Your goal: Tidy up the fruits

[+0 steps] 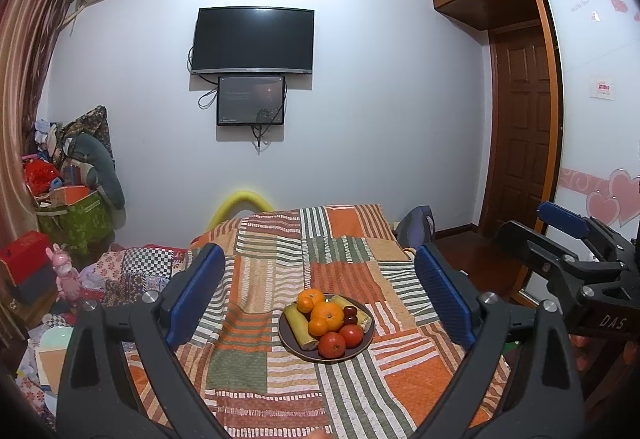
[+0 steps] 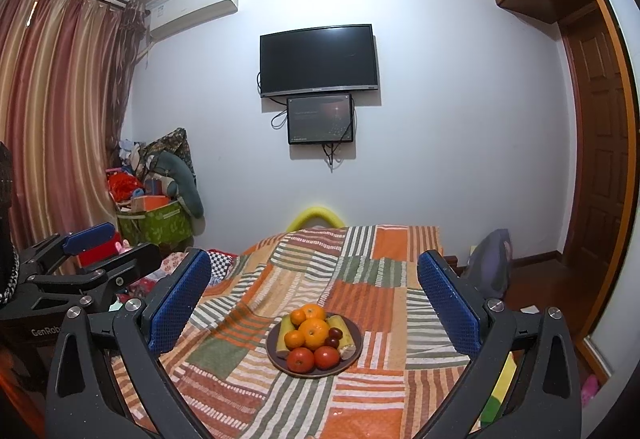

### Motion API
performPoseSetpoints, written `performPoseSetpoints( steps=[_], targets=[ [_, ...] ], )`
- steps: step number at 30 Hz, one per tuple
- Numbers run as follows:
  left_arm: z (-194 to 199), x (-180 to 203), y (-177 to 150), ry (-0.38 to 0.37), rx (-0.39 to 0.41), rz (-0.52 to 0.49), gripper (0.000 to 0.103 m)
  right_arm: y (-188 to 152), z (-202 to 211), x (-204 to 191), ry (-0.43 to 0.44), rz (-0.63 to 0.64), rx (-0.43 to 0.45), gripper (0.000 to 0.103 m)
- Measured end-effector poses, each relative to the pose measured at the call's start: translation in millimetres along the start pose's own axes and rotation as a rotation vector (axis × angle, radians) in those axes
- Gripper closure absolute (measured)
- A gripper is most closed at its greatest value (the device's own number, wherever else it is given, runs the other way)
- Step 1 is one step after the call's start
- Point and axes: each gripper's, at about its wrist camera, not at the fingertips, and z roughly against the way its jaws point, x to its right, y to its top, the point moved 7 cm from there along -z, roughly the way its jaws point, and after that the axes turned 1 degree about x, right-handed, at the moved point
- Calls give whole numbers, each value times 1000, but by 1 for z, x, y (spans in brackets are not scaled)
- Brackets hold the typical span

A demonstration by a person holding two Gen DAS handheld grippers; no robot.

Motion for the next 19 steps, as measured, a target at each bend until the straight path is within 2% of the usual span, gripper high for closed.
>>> performPoseSetpoints(
  steps=[19],
  targets=[
    [-3,2,-2,-23,-8,8,6,-4,-5,5,-2,-2,-16,0]
  ],
)
